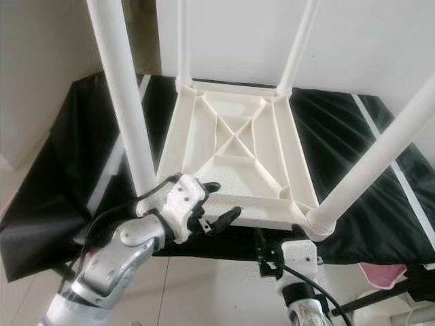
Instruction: Building children table
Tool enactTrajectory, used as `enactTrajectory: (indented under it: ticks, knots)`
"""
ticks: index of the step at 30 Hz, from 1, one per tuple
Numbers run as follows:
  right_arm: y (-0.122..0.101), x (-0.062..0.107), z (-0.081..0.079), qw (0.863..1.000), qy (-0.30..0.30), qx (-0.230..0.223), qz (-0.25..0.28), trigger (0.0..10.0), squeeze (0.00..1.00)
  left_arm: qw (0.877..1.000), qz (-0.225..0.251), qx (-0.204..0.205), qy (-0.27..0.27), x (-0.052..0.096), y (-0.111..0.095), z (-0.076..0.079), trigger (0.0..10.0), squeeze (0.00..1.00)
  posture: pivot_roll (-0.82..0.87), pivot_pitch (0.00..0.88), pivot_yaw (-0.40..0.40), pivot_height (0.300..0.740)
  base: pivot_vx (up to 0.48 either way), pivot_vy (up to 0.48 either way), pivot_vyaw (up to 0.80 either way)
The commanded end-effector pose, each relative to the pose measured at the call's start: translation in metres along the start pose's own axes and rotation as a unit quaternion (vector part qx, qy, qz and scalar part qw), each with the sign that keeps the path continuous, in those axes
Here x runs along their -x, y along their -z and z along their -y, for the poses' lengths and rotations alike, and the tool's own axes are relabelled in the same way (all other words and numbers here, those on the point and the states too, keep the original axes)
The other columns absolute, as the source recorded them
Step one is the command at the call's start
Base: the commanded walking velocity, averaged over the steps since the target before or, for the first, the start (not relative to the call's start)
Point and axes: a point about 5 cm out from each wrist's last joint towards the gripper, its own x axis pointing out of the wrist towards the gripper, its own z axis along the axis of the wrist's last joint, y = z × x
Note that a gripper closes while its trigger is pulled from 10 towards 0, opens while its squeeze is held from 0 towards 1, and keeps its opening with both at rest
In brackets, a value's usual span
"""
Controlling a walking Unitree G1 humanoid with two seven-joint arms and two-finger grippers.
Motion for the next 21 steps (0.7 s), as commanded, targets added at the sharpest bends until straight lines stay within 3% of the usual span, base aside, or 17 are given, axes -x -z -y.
enactTrajectory:
  ticks: [1, 6, 8, 11, 14, 21]
  knots:
    - [0.001, 0.002, 0.005, 1.0, 0.016, 0.008, 0.001, 10.0, 0.0, 1.0, -0.005, -0.006, -0.011, -0.001, 0.002, -0.002, 10.0, 0.0, -0.05, 0.043, -0.021, 0.74, 0.0, 0.0, 0.0]
    - [0.006, 0.014, 0.014, 0.997, 0.075, 0.013, -0.008, 10.0, 0.0, 1.0, -0.003, -0.009, -0.021, -0.002, 0.001, -0.005, 10.0, 0.0, -0.06, 0.041, -0.014, 0.74, 0.0, 0.0, 0.0]
    - [0.007, 0.022, 0.021, 0.991, 0.128, 0.024, -0.011, 10.0, 0.0, 0.999, 0.003, -0.015, -0.031, -0.004, -0.001, -0.007, 10.0, 0.0, -0.07, 0.038, 0.0, 0.74, 0.0, 0.0, 0.0]
    - [0.005, 0.022, 0.027, 0.987, 0.156, 0.033, -0.004, 10.0, 0.0, 0.999, 0.006, -0.02, -0.043, -0.008, -0.003, -0.011, 10.0, 0.0, -0.08, 0.038, 0.003, 0.74, 0.0, 0.0, 0.0]
    - [0.002, 0.017, 0.032, 0.986, 0.163, 0.03, 0.003, 10.0, 0.0, 0.998, 0.006, -0.027, -0.058, -0.012, -0.003, -0.014, 10.0, 0.0, -0.09, 0.037, 0.008, 0.74, 0.0, 0.0, 0.0]
    - [-0.019, -0.012, 0.041, 0.985, 0.145, 0.06, 0.07, 10.0, 0.0, 0.997, -0.002, -0.023, -0.08, -0.027, -0.002, -0.018, 10.0, 0.0, -0.11, 0.041, 0.014, 0.74, 0.0, 0.0, 0.0]
